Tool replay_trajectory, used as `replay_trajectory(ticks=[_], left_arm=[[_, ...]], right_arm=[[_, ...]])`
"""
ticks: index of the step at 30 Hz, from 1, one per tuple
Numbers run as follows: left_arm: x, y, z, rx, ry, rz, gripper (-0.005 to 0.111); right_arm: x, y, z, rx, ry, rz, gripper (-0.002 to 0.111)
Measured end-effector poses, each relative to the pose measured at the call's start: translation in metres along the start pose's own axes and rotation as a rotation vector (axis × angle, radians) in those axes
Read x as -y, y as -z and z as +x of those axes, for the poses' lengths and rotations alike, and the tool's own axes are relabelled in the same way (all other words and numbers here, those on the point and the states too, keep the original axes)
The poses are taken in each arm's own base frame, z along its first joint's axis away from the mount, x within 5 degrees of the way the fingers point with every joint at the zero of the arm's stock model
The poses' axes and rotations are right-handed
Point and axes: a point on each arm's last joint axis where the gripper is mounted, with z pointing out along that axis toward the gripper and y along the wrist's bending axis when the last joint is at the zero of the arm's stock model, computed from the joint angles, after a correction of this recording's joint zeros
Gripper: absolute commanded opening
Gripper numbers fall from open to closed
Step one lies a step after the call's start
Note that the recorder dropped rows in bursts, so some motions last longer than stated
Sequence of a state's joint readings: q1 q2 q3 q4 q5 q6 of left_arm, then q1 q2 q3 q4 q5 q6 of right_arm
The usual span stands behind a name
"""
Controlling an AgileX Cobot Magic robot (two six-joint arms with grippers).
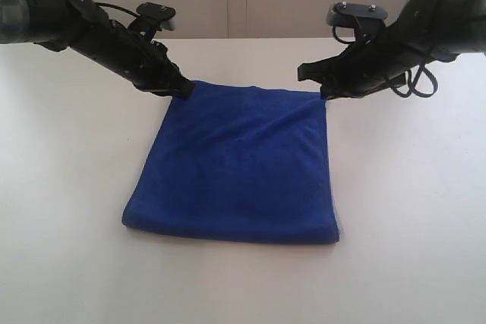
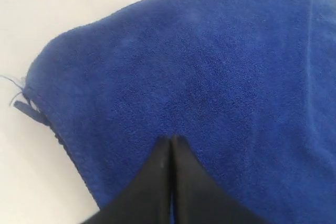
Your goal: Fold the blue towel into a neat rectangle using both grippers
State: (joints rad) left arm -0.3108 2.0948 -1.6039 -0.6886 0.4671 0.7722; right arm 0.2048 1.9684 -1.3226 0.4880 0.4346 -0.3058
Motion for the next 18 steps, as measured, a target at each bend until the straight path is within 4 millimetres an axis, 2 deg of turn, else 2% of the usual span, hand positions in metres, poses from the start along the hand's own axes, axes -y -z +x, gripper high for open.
replay_trajectory(ticks=[7,12,18], left_arm=[[-0.004,-0.016,0.012,-0.045,0.124,0.014,0.000],[-0.009,-0.028,0.020,-0.064,0.151,0.006,0.000],[-0.015,-0.037,0.029,-0.094,0.153,-0.002,0.000]], right_arm=[[-0.010,0.000,0.012,-0.118,0.009,-0.048,0.000],[-0.023,-0.005,0.017,-0.147,0.029,-0.069,0.000],[-0.025,-0.012,0.027,-0.227,0.029,-0.087,0.000]])
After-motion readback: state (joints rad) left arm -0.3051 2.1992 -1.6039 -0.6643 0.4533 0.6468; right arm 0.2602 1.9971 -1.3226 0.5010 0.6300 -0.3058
